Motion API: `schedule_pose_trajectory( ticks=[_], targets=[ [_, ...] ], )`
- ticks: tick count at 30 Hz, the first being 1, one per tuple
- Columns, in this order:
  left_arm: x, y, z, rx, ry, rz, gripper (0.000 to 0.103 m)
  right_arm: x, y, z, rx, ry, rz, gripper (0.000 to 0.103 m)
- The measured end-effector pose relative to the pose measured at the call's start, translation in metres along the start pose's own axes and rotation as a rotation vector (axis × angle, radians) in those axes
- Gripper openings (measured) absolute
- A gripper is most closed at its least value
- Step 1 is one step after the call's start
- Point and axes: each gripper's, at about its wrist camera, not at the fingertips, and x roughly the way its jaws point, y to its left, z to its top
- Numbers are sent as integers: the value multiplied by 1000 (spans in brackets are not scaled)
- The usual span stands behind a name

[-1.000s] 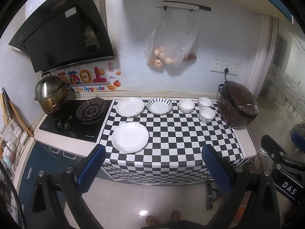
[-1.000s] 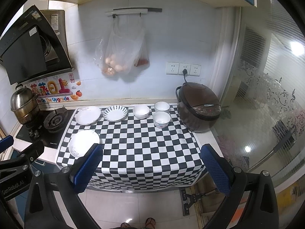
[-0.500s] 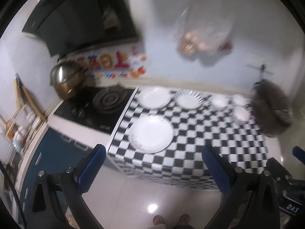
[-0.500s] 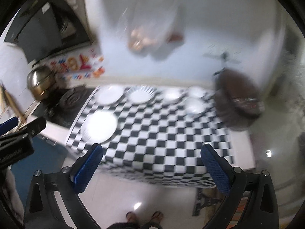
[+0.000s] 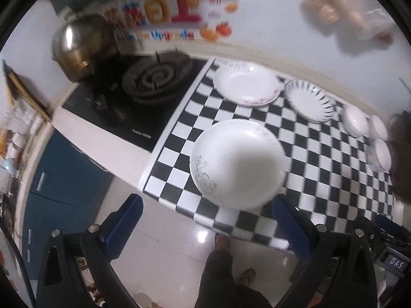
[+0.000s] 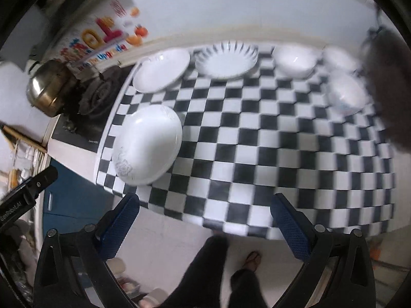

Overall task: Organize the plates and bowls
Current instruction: 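Move both tools to the grey-floral white plate and grip its rim, then lift the grey-floral white plate off the cloth with both tools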

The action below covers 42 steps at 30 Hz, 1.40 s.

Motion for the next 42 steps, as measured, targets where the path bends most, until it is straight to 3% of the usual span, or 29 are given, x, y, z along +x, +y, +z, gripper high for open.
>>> schedule_pose_trajectory(
  ticks=[3, 6, 9, 13, 19, 23, 24, 26, 28, 29, 33, 42],
  targets=[
    [52, 13, 27, 6, 90, -35, 97, 44, 8, 24, 29, 61, 11, 102],
    [101, 22, 50, 26, 166, -71, 83, 94, 17, 49, 62, 135, 31, 100],
    [143, 26, 63, 65, 244, -114, 68, 140, 25, 67, 89, 218, 38, 93],
    [193, 29, 73, 98, 351, -166, 50, 190, 34, 79, 121, 317, 46, 76],
    [231, 33, 75, 147, 429, -228, 48, 228, 49, 90, 150, 382, 66, 59],
    [232, 30, 74, 196, 436, -251, 46, 246, 54, 93, 165, 432, 76, 46],
    [230, 29, 75, 201, 431, -258, 41, 249, 54, 94, 167, 442, 76, 44],
    [226, 27, 73, 198, 430, -282, 33, 257, 54, 93, 176, 467, 86, 35],
    [221, 29, 70, 177, 423, -278, 33, 260, 53, 90, 183, 477, 93, 30],
    [218, 30, 69, 160, 423, -279, 33, 259, 53, 86, 176, 478, 86, 23],
    [208, 31, 65, 139, 425, -272, 31, 255, 47, 87, 166, 471, 79, 22],
    [161, -6, 49, 149, 393, -287, 31, 227, 19, 91, 154, 439, 79, 21]
  ],
)
